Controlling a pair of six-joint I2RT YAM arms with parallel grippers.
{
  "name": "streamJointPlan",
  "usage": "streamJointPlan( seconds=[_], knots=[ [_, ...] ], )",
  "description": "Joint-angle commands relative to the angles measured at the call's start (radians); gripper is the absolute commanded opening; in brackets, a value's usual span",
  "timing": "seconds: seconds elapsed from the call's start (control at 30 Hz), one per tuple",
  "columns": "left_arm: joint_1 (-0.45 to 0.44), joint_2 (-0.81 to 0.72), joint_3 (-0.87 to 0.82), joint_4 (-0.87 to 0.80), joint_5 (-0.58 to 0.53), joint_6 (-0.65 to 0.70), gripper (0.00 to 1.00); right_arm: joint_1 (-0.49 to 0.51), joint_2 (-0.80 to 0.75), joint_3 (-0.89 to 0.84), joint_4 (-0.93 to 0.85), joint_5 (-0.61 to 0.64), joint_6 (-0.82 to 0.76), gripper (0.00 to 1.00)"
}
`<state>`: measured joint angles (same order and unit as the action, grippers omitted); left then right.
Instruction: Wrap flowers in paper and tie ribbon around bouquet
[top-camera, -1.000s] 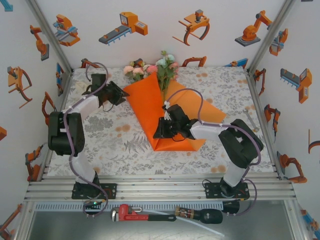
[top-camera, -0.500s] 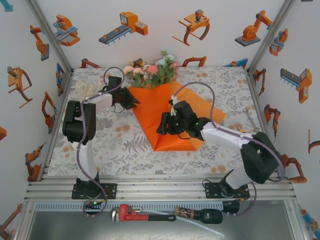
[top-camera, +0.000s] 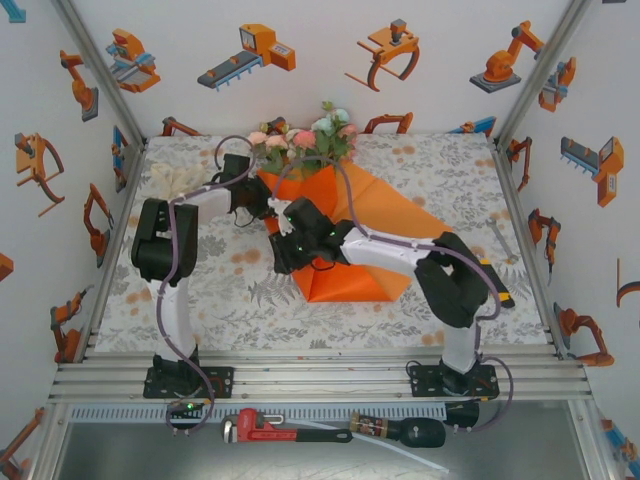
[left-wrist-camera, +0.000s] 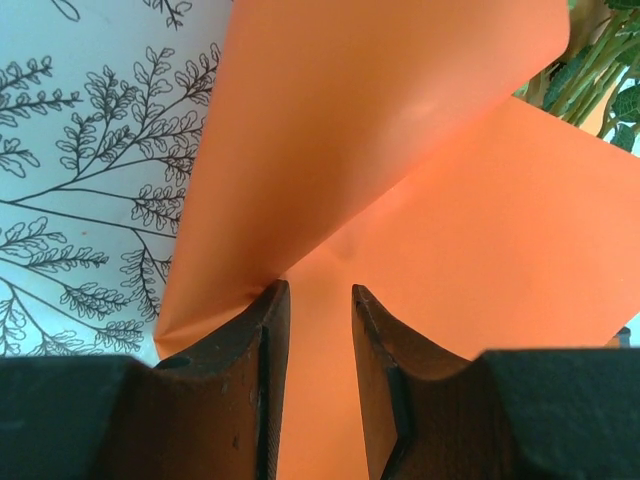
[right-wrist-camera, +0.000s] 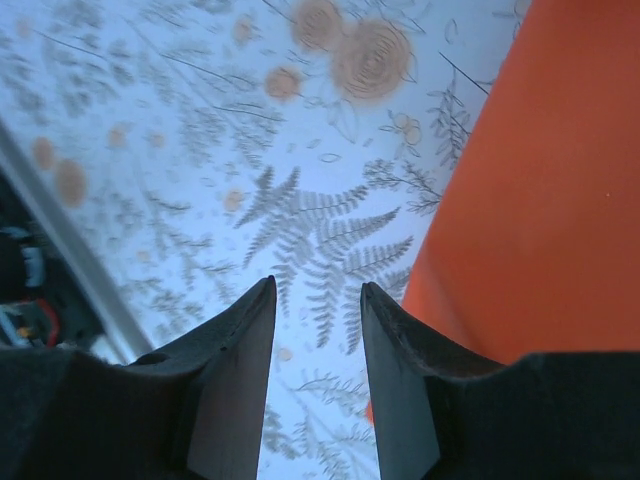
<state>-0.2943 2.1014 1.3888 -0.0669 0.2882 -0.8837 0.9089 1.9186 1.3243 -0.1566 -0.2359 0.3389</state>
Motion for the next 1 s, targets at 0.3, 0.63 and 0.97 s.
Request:
streamJointPlan(
  seconds=[0.3,0.63,0.97],
  knots=[
    [0.112,-0.221,-0.038,-0.049,-0.094,0.089,0.54,-0.066,-0.063,-0.161,0.018,0.092,0.061,0.39],
    [0.08,-0.048,0.014,0.035,0.051,0.069,0.37,-0.076,-0.044,-0.185,0.045,0.027,0.112,0.39],
    [0.066,0.058,0.088,0.023,0.008,0.033,0.31,-0.077,-0.118,-0.123,0.017,-0.1,0.096,0.45]
  ],
)
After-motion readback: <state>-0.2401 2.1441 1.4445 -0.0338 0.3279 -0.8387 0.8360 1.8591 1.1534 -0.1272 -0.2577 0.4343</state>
